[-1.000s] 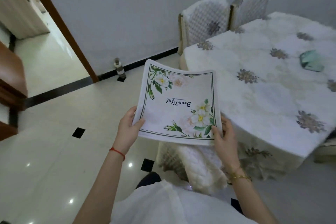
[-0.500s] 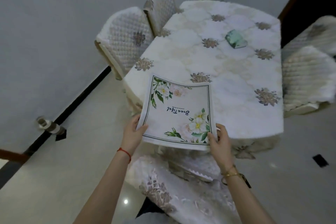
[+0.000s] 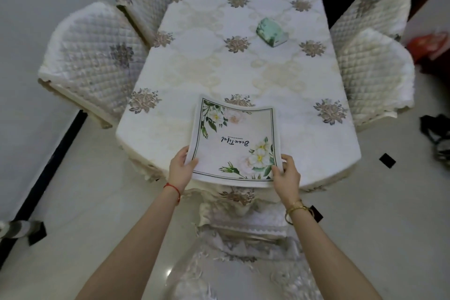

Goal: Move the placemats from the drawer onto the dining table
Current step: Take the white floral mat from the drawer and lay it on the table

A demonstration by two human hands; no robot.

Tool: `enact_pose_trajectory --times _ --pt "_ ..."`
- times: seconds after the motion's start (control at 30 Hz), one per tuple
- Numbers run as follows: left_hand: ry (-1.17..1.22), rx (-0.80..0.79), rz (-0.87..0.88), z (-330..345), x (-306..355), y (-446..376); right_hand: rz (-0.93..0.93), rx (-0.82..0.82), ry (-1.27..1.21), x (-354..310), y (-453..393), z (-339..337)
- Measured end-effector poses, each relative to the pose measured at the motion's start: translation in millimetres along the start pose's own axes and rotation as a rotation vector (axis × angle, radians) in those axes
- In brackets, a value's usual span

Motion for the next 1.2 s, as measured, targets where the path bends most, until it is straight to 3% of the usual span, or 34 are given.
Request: enact_pose_trajectory --times 0.27,0.6,0.77,0.87,1.0,1.2 --pt "-0.063 -0.012 -0.004 20.0 11.0 -26.4 0.019 0.057 0.120 11.6 -29.0 0.2" --pt "-0.138 0.088 0.034 11.1 10.6 -28.0 -0.022 0.063 0.238 31.7 -35.2 2.5" --pt "-0.302 0.072 0.141 9.9 15.2 -29.7 -0.047 0.098 0.449 32.6 -36.9 -1.4" --pt "-0.558 0.062 0.199 10.8 18.4 -41.2 -0.150 0.158 0.571 18.6 -42.5 -1.7" --pt "-0.747 0.029 0.330 23.8 43.0 -67.1 -0.297 0.035 0.526 -11.8 -73.1 19.4" --pt "-0.875 -0.065 0.468 64.3 91.6 -132.0 -0.378 -0.177 0.711 -56.0 -154.3 74.1"
Point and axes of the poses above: each hand's wrist, its own y-axis away from the middle knuckle, its own z-axis out of the palm, x = y × z, the point moved 7 cm from there along -y, towards the middle knuckle, and after that the axes turned 9 degrees about -x, right-handed, at the moved point
